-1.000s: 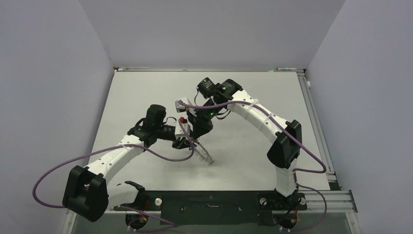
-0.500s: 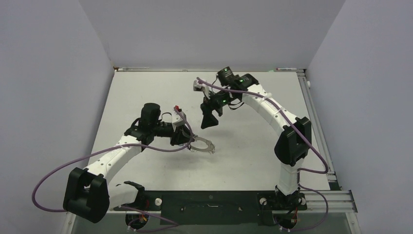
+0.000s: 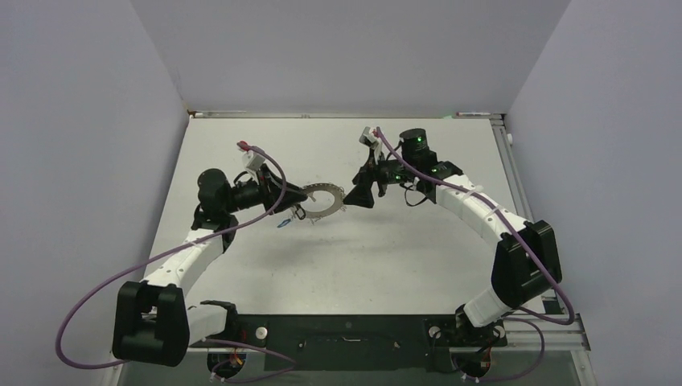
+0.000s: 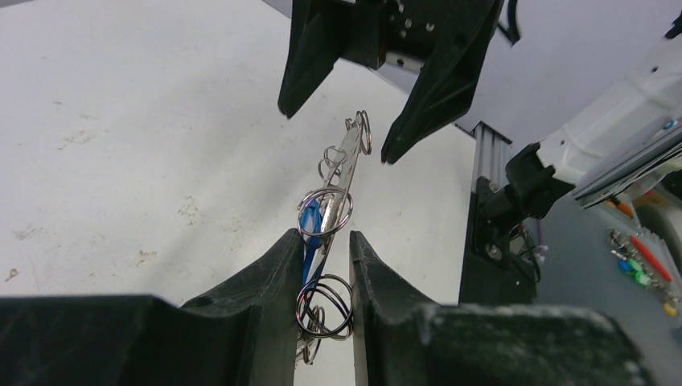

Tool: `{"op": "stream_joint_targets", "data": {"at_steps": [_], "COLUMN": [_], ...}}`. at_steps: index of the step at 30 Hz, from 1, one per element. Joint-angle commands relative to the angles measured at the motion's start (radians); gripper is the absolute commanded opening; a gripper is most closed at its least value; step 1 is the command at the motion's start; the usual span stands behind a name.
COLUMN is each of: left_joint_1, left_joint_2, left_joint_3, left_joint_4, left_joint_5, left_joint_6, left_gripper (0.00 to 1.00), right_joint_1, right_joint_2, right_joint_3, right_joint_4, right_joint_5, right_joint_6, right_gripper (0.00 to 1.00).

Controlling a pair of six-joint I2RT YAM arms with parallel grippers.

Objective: Remove the keys from the keyring

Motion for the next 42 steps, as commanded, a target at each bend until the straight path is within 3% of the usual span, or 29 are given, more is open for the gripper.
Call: {"op": "stream_joint_targets", "data": {"at_steps": [1, 10, 14, 20, 24, 28, 31, 34, 35, 36, 39, 42], "left_joint_1": [0.036, 0.106, 0.132, 0.136, 0.136, 0.142, 0.151, 0.153, 0.153, 0.154, 0.188, 0.209], "left_joint_2": [0.012, 0.112, 0.149, 0.173, 0.179, 0.183, 0.169, 0.151, 0.145, 0.137, 0.102, 0.044], "left_joint_3": [-0.012, -0.046, -0.056, -0.066, -0.073, -0.080, -0.077, -0.075, -0.072, -0.065, -0.033, 0.022], "left_joint_4": [0.403, 0.818, 0.927, 0.998, 1.002, 0.973, 0.862, 0.749, 0.712, 0.668, 0.450, 0.135], "left_joint_5": [0.018, -0.027, -0.053, -0.081, -0.089, -0.084, -0.077, -0.061, -0.052, -0.043, -0.031, -0.045], "left_joint_6": [-0.378, -0.780, -0.890, -0.963, -0.973, -0.949, -0.870, -0.762, -0.728, -0.684, -0.502, -0.220], "left_gripper": [0.00, 0.00, 0.00, 0.00, 0.00, 0.00, 0.00, 0.30, 0.48, 0.57, 0.83, 0.97], "right_joint_1": [0.016, 0.069, 0.073, 0.118, 0.137, 0.120, 0.098, 0.083, 0.082, 0.082, 0.086, 0.084], "right_joint_2": [-0.015, 0.021, 0.040, 0.076, 0.102, 0.099, 0.082, 0.052, 0.045, 0.038, 0.021, 0.027], "right_joint_3": [-0.074, -0.182, -0.246, -0.239, -0.245, -0.236, -0.210, -0.155, -0.129, -0.101, 0.028, 0.141], "right_joint_4": [0.422, 0.913, 1.219, 1.260, 1.309, 1.299, 1.204, 0.956, 0.862, 0.744, 0.334, 0.015], "right_joint_5": [-0.060, -0.119, -0.098, -0.064, -0.055, -0.057, -0.073, -0.083, -0.086, -0.081, -0.026, 0.048], "right_joint_6": [0.208, 0.585, 0.827, 0.873, 0.916, 0.930, 0.885, 0.745, 0.692, 0.612, 0.357, 0.153], "right_gripper": [0.90, 0.97, 0.83, 0.72, 0.55, 0.28, 0.07, 0.05, 0.05, 0.05, 0.05, 0.05]}}
